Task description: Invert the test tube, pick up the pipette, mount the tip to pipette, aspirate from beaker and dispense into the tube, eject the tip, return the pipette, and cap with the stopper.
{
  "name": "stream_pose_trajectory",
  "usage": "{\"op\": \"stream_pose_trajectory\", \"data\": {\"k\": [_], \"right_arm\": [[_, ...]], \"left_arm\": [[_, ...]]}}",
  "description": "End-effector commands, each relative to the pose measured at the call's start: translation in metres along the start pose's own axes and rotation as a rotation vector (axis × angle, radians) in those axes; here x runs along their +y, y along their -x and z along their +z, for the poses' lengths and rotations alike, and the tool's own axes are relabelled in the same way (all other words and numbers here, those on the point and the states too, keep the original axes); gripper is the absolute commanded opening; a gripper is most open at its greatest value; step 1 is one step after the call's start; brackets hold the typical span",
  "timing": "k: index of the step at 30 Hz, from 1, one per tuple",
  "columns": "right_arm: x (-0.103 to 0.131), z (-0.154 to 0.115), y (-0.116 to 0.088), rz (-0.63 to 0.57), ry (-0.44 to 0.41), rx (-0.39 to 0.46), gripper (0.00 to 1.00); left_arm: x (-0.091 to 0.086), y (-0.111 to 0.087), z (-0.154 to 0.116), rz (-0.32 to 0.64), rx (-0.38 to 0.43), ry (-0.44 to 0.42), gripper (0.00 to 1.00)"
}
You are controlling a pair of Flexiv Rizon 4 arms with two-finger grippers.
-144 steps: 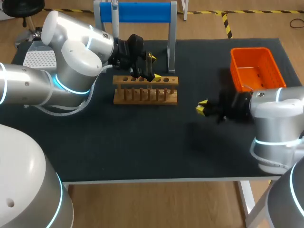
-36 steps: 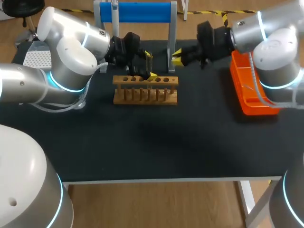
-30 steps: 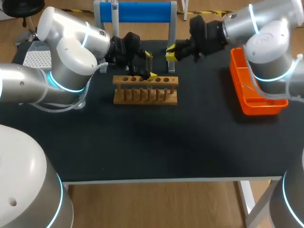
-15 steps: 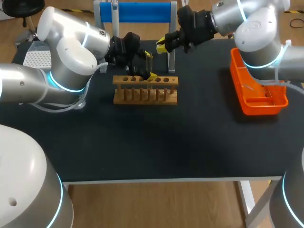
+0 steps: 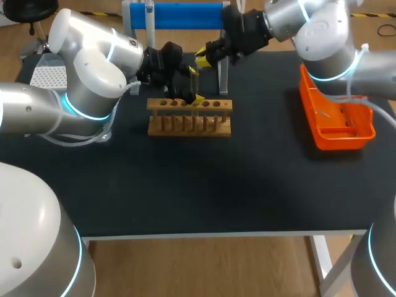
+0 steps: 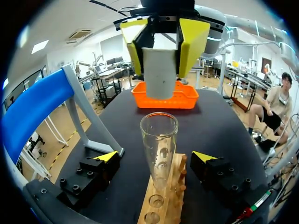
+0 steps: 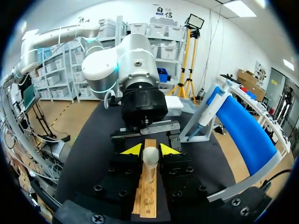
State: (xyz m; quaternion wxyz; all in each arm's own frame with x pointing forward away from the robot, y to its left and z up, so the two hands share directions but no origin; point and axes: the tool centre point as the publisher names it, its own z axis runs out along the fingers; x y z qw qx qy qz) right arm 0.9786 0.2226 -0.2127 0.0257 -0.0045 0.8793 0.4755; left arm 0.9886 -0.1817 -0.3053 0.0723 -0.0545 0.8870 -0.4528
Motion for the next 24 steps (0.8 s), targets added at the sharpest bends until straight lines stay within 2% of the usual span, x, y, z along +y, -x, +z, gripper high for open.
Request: {"op": "stream_pose_trajectory", "data": {"k": [1,24], "right_arm": [[0.003,0.003,0.004,0.0,-0.011,0.013,0.0],[0.0,0.014,0.0,0.007,-0.022,0.041,0.0]], "left_arm": [[0.0,0.002,0.0,-0.001,0.005,0.002,1.0],[0.0,0.002,0.0,-0.001,0.005,0.002,1.0]]}}
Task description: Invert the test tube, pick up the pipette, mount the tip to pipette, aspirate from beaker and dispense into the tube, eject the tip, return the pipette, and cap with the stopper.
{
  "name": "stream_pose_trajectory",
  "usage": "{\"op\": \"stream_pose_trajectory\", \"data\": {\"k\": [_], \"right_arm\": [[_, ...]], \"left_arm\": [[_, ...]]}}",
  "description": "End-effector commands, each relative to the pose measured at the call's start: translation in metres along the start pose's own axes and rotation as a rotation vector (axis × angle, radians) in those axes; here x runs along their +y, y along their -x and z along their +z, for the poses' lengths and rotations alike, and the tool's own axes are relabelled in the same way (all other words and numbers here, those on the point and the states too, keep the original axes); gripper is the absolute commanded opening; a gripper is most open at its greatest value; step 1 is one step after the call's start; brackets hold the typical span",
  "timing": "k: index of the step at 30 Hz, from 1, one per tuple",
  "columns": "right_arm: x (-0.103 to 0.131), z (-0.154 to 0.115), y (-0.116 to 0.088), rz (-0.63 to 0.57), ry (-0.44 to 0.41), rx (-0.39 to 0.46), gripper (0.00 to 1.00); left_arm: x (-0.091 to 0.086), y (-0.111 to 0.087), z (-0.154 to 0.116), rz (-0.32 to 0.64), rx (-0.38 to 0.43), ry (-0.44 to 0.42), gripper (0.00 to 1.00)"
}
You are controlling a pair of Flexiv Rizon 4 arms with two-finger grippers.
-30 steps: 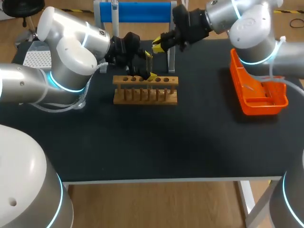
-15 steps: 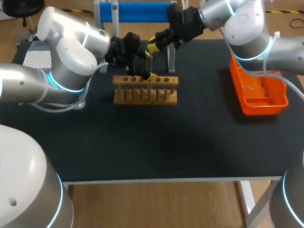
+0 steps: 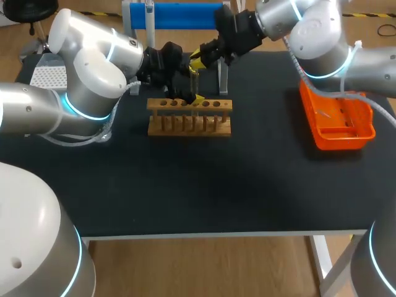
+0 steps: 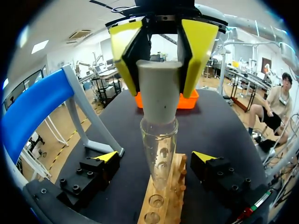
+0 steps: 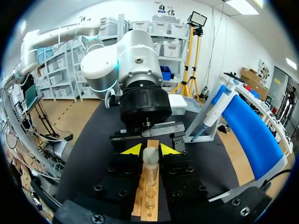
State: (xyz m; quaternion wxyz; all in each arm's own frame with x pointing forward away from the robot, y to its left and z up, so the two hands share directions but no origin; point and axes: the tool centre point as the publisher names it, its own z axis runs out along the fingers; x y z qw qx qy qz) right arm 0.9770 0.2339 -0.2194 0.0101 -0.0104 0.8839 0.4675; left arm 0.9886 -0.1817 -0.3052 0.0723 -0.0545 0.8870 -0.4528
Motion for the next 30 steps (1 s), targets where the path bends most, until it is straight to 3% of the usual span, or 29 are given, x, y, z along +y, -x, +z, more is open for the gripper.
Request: {"op": "stream_pose_trajectory", "data": {"k": [1,30], "right_arm": [[-0.0009,0.0015,0.0015,0.003,-0.005,0.008,0.0],[-0.0108,0.0094,-0.0019,0.02,-0.032,0.036,0.0]], "left_arm": [[-0.0003,0.0017,0.0004,-0.001,0.005,0.002,1.0],[-0.0003,0.0017,0.0004,-0.001,0.005,0.002,1.0]]}}
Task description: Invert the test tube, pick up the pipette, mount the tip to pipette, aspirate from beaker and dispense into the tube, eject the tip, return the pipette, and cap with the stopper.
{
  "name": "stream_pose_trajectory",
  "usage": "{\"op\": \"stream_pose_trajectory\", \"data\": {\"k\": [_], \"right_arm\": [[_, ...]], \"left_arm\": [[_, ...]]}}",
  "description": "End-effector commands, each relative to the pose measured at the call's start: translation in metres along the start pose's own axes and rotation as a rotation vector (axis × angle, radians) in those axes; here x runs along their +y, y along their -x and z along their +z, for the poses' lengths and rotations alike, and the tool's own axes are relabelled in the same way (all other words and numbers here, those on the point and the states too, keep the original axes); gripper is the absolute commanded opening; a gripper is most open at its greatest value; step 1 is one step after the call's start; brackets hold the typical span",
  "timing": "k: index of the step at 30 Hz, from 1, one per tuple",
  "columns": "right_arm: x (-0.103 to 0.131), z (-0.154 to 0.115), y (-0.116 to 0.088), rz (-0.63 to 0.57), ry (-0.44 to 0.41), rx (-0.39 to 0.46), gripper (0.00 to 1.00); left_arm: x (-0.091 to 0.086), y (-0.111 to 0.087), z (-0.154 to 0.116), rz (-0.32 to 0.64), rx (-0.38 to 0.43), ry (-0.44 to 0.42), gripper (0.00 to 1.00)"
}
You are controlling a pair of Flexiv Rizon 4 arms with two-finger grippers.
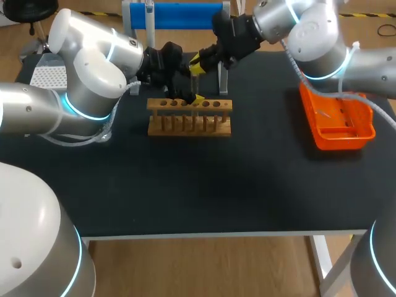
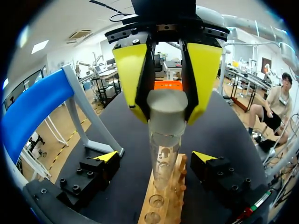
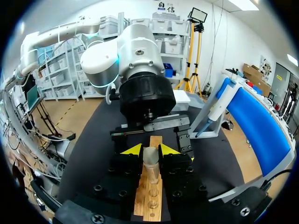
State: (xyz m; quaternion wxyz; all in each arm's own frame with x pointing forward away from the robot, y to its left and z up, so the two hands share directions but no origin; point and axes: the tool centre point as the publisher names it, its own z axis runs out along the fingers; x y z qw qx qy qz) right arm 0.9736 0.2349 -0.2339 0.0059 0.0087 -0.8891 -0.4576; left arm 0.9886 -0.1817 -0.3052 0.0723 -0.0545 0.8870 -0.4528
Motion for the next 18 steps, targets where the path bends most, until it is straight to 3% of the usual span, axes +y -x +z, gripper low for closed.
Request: {"op": "stream_pose_trajectory", "data": {"k": [1,7,8,9,10,11,18], "right_arm": [[0.0,0.001,0.002,0.003,-0.012,0.013,0.0],[-0.001,0.002,0.001,0.002,-0.028,0.027,0.0],[-0.001,0.002,0.001,0.003,-0.03,0.028,0.04],[-0.002,0.002,0.001,0.005,-0.033,0.028,0.37],[-0.002,0.002,0.001,0.007,-0.034,0.028,0.63],[-0.003,0.002,0.001,0.011,-0.033,0.025,1.0],[-0.007,-0.008,0.0,0.005,0.027,0.003,1.0]], "left_arm": [[0.0,0.002,0.0,-0.001,0.005,0.002,1.0],[0.0,0.002,0.0,-0.001,0.005,0.002,1.0],[0.0,0.002,0.0,-0.001,0.005,0.002,1.0],[0.0,0.002,0.0,-0.001,0.005,0.002,1.0],[0.0,0.002,0.0,-0.001,0.005,0.002,1.0],[0.0,0.002,0.0,-0.001,0.005,0.002,1.0],[0.0,0.002,0.0,-0.001,0.005,0.002,1.0]]}}
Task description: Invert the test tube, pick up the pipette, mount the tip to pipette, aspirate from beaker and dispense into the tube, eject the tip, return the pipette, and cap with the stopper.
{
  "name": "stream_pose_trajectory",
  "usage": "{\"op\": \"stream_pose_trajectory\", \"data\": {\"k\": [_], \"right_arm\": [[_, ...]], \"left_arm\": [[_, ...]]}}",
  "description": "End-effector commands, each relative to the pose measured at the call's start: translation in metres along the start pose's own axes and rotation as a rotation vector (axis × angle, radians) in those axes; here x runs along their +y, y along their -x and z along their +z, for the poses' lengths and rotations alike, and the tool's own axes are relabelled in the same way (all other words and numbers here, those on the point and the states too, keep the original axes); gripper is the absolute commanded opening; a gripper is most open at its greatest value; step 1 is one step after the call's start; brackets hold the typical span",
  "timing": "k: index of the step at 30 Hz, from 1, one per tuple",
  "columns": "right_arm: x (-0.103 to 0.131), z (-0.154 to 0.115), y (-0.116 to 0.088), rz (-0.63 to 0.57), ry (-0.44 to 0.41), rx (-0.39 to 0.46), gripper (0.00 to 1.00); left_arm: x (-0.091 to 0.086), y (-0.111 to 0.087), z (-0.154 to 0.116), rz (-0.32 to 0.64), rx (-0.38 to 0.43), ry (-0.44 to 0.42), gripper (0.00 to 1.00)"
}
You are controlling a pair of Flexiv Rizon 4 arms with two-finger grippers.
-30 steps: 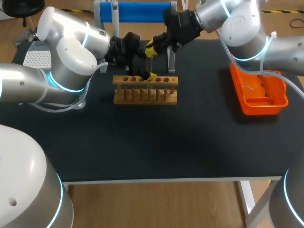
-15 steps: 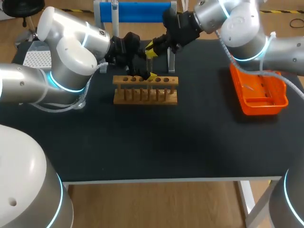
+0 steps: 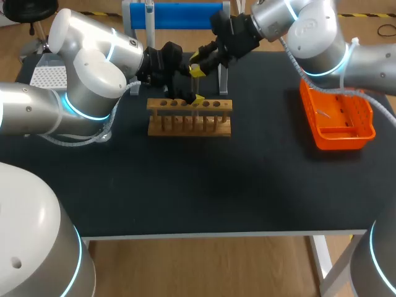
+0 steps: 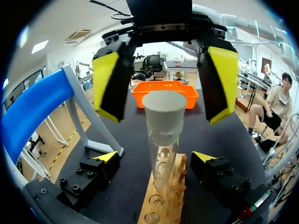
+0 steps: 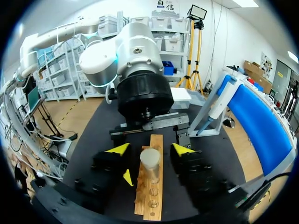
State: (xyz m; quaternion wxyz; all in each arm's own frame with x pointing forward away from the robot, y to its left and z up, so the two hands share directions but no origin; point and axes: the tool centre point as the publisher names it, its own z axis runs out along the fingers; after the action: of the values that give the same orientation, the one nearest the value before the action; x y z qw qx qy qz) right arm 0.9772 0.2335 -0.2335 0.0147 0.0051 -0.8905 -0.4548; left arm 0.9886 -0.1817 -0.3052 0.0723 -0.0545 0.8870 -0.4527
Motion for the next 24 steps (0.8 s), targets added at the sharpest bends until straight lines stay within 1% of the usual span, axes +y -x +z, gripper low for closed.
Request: {"op": "stream_pose_trajectory", "data": {"k": [1,4,11,12,14,15,17,19,20,21,22,23,24], "right_arm": [[-0.006,-0.008,-0.004,-0.014,0.044,-0.014,1.0],[-0.007,-0.013,-0.004,-0.03,0.071,-0.027,1.0],[-0.004,-0.021,-0.006,-0.08,0.169,-0.03,1.0],[-0.004,-0.021,-0.006,-0.081,0.183,-0.025,0.98],[-0.003,-0.023,-0.007,-0.085,0.217,-0.021,0.84],[-0.002,-0.024,-0.007,-0.091,0.23,-0.019,0.76],[0.0,-0.024,-0.008,-0.102,0.262,-0.008,0.52],[0.001,-0.025,-0.009,-0.104,0.293,0.002,0.44],[0.002,-0.025,-0.009,-0.105,0.307,0.004,0.38],[0.003,-0.025,-0.009,-0.104,0.318,0.009,0.25],[0.003,-0.025,-0.009,-0.103,0.331,0.017,0.17],[0.004,-0.024,-0.009,-0.102,0.339,0.02,0.05],[0.004,-0.024,-0.009,-0.098,0.35,0.021,0.0]], "left_arm": [[0.0,0.002,0.0,-0.001,0.005,0.002,1.0],[0.0,0.002,0.0,-0.001,0.005,0.002,1.0],[0.0,0.002,0.0,-0.001,0.005,0.002,1.0],[0.0,0.002,0.0,-0.001,0.005,0.002,1.0],[0.0,0.002,0.0,-0.001,0.005,0.002,1.0],[0.0,0.002,0.0,-0.001,0.005,0.002,1.0],[0.0,0.002,0.0,-0.001,0.005,0.002,1.0],[0.0,0.002,0.0,-0.001,0.005,0.002,1.0],[0.0,0.002,0.0,-0.001,0.005,0.002,1.0],[0.0,0.002,0.0,-0.001,0.005,0.002,1.0],[0.0,0.002,0.0,-0.001,0.005,0.002,1.0],[0.0,0.002,0.0,-0.001,0.005,0.002,1.0],[0.0,0.002,0.0,-0.001,0.005,0.002,1.0]]}}
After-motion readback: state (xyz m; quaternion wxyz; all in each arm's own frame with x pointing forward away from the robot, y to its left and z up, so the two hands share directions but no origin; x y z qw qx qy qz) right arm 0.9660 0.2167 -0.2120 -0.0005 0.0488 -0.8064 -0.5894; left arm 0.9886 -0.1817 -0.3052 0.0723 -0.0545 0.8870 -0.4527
